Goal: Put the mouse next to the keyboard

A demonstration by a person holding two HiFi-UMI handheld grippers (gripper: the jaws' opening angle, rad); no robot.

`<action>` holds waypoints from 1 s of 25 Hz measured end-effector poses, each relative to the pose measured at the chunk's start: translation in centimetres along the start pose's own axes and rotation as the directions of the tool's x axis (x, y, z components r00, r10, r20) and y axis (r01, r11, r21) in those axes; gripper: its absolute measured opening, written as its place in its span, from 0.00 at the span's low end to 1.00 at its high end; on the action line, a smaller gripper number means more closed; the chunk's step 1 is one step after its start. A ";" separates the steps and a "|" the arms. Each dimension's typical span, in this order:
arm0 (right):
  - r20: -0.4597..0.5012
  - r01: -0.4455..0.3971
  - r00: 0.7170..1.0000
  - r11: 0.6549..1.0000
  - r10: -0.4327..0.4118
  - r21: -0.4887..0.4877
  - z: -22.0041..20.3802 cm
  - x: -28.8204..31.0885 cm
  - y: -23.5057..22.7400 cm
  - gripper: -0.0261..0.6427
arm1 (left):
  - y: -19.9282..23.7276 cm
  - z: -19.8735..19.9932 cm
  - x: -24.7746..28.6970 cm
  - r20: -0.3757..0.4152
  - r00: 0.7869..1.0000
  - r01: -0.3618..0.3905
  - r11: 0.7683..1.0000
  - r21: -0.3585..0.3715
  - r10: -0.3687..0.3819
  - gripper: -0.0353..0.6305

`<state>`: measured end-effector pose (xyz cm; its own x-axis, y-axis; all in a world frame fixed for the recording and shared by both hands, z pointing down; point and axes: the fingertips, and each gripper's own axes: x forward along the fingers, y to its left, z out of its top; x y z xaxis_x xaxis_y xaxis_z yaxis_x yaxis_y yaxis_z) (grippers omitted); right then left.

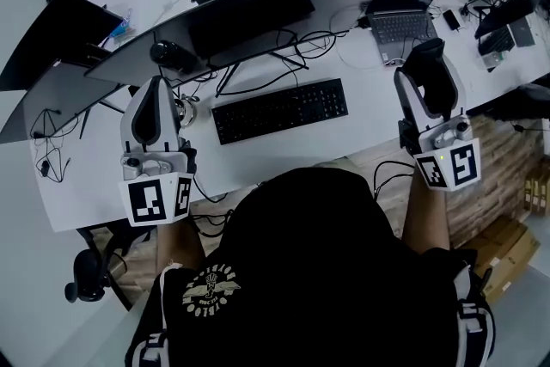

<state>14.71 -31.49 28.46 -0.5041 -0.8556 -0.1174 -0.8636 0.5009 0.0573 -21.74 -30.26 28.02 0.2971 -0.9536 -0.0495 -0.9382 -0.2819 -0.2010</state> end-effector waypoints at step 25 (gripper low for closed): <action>-0.391 0.013 0.919 0.988 0.050 0.156 -25.0 0.6 -3.3 0.48 | -4.8 -7.7 3.7 -0.081 0.995 0.054 0.995 -0.081 -0.061 0.06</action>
<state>16.98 -36.94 53.01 -0.5104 -0.8121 0.2827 -0.8577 0.5044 -0.0998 -17.51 -33.26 36.30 0.3380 -0.9402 0.0422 -0.9321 -0.3406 -0.1232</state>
